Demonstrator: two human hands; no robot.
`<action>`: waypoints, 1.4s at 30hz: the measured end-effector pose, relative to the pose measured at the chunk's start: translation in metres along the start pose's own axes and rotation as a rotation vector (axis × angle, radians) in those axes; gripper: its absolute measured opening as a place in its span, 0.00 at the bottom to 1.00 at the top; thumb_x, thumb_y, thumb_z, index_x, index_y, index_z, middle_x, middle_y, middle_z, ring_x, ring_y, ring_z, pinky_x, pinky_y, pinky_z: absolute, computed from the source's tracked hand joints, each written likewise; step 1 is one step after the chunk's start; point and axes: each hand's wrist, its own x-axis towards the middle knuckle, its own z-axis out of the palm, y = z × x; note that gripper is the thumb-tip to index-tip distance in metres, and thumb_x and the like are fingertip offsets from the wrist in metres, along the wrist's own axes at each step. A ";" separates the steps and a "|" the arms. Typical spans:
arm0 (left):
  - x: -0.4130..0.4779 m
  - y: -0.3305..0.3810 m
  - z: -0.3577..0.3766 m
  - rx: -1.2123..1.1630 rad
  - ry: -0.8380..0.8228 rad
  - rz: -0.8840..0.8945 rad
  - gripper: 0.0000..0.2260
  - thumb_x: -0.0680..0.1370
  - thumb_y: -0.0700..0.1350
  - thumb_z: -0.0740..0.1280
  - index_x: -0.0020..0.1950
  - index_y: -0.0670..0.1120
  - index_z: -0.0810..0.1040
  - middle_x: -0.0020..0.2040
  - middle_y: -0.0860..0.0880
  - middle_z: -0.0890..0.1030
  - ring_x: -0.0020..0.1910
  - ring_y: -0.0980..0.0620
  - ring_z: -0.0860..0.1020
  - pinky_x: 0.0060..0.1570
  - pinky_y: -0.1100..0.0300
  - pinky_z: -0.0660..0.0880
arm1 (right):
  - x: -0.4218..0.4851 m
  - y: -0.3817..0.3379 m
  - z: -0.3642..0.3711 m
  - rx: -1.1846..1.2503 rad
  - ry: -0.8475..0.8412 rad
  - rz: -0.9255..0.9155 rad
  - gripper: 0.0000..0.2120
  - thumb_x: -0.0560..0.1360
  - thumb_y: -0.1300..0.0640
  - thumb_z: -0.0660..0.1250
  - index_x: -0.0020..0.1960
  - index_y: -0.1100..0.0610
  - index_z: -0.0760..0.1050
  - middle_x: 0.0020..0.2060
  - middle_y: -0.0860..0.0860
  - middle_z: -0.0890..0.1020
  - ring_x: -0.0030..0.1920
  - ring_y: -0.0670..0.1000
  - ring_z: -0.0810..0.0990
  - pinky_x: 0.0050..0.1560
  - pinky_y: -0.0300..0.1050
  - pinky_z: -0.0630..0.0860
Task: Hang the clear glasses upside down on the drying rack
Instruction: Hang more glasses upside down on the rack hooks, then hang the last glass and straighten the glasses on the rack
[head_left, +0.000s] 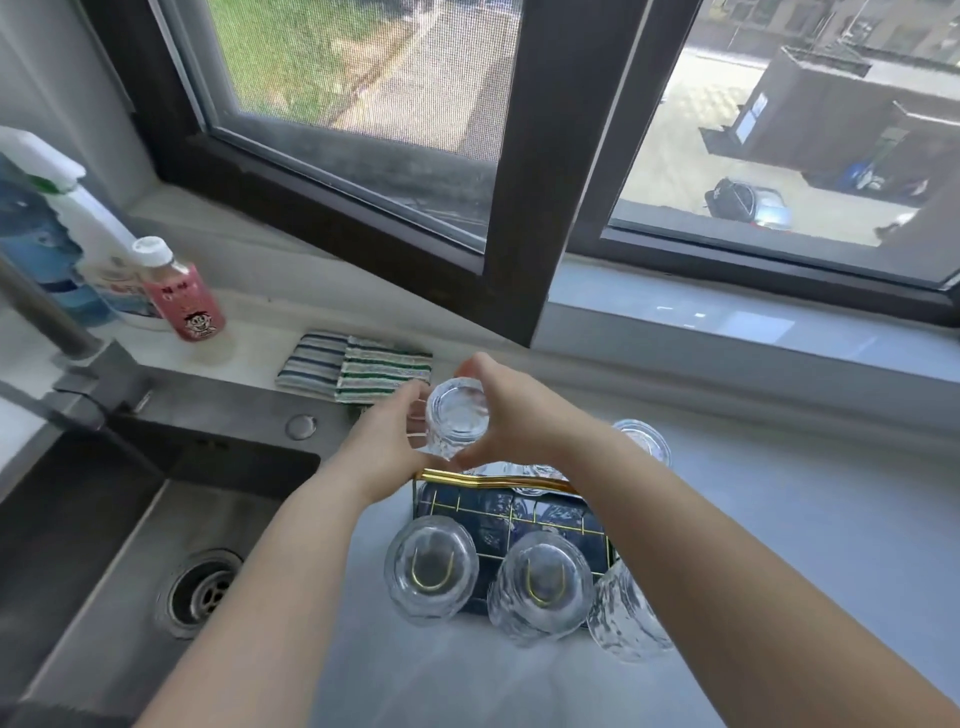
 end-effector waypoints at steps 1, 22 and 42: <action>0.001 -0.002 0.001 0.008 -0.001 -0.003 0.26 0.63 0.38 0.77 0.55 0.54 0.71 0.52 0.54 0.78 0.49 0.61 0.76 0.43 0.69 0.72 | 0.000 0.000 0.001 -0.023 -0.012 -0.008 0.41 0.57 0.52 0.80 0.63 0.54 0.62 0.59 0.54 0.77 0.51 0.53 0.75 0.47 0.44 0.73; -0.005 -0.015 0.007 -0.040 -0.011 -0.024 0.29 0.66 0.34 0.74 0.64 0.48 0.69 0.62 0.47 0.75 0.59 0.51 0.74 0.56 0.61 0.70 | 0.004 -0.002 0.002 -0.244 -0.129 -0.079 0.40 0.62 0.55 0.78 0.68 0.59 0.60 0.64 0.59 0.72 0.61 0.58 0.73 0.59 0.48 0.70; -0.130 -0.025 0.014 0.038 -0.088 0.044 0.40 0.57 0.53 0.80 0.63 0.66 0.62 0.62 0.67 0.68 0.61 0.67 0.66 0.60 0.65 0.62 | -0.148 -0.033 0.067 0.117 0.265 -0.030 0.29 0.66 0.50 0.72 0.64 0.47 0.65 0.61 0.43 0.72 0.59 0.38 0.65 0.55 0.19 0.55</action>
